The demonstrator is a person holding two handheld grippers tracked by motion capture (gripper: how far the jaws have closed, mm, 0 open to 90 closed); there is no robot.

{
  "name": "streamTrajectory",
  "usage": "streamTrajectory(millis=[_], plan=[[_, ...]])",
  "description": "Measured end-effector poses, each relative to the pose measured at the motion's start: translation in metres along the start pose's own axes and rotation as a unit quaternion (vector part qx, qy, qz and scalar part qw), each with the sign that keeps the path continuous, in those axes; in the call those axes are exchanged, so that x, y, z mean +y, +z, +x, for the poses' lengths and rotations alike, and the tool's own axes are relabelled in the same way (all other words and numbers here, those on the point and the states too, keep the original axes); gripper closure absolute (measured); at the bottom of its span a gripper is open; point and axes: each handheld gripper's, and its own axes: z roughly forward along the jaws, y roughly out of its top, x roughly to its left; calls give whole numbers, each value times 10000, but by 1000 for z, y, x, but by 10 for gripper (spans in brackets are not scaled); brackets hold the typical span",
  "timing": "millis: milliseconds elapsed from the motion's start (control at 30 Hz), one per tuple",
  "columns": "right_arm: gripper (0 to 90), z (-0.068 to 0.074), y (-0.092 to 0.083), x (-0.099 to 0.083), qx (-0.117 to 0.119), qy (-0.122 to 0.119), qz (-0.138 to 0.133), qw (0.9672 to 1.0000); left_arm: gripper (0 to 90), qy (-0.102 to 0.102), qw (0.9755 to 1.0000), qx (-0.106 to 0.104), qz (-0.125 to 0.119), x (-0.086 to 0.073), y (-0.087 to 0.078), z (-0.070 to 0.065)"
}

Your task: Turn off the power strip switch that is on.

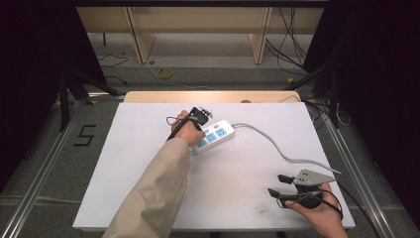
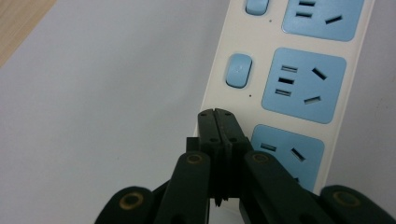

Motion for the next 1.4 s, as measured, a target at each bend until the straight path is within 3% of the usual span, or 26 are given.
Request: streamTrajectory(millis=[633,800,833,1000,1233,1400], plan=[[378,0,0,0,4,-4,-2,10000,900,13,10000,5,-32,-2,0,0],[378,-1,-1,0,-10,21,-31,10000,892,-93,9989,-48,-467,-8,-10,3],[378,-1,-1,0,-13,22,-38,10000,806,-207,9979,-14,-615,-11,-12,4],[378,-1,-1,0,-8,18,-27,10000,692,-364,9947,-218,-935,-29,-28,10],[378,0,0,0,-17,26,1,10000,428,-416,9855,-506,-1565,-71,-50,11],[378,0,0,0,-18,39,-7,10000,327,-477,9799,-611,-1839,-104,-62,7]])
